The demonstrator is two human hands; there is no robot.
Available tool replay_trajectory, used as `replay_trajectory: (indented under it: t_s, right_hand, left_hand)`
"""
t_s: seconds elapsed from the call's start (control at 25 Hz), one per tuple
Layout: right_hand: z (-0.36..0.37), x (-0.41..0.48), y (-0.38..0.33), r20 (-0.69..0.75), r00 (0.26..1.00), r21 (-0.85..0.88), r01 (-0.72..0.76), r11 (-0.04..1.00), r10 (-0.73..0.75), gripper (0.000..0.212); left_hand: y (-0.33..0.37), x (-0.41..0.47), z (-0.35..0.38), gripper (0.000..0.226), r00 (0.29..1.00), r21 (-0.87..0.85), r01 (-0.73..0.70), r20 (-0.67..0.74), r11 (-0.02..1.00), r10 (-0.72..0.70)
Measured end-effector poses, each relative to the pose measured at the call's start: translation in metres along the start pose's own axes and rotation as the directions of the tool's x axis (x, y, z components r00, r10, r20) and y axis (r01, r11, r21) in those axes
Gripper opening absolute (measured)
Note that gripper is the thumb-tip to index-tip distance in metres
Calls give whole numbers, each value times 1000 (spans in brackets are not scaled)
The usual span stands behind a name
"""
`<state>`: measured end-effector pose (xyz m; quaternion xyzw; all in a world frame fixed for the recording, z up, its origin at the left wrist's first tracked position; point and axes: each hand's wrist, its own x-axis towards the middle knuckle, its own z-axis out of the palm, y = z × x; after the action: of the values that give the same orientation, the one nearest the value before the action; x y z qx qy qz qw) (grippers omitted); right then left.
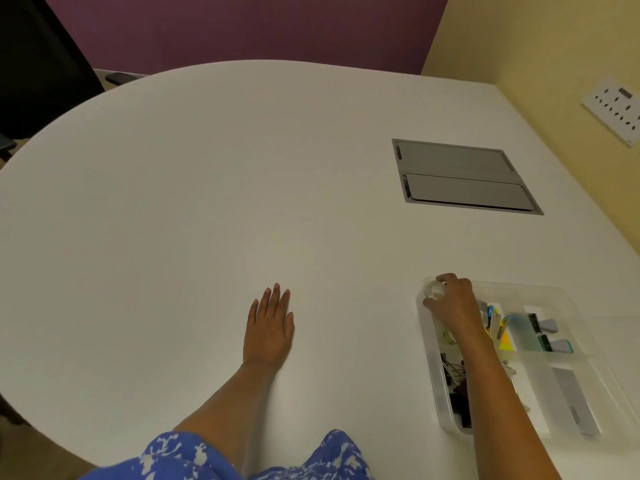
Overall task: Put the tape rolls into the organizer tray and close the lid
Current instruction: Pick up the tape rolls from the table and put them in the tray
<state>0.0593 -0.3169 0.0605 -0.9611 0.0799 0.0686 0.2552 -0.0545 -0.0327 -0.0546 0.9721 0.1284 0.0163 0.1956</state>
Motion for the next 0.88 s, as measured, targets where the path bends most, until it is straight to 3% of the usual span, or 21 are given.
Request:
replay_trajectory:
  t_s: [0.24, 0.68, 0.88]
  right_hand:
    - [0, -2, 28, -23, 997, -71, -77, 994, 76, 53]
    - [7, -11, 42, -7, 1000, -281, -2, 960, 0, 49]
    - [-2, -13, 44, 9, 999, -253, 43, 967, -42, 49]
  left_hand:
    - [-1, 0, -3, 52, 999, 30, 2, 39, 1000, -3]
    - [5, -5, -7, 51, 996, 64, 21, 86, 998, -27]
    - [22, -4, -14, 49, 995, 54, 53, 82, 997, -57]
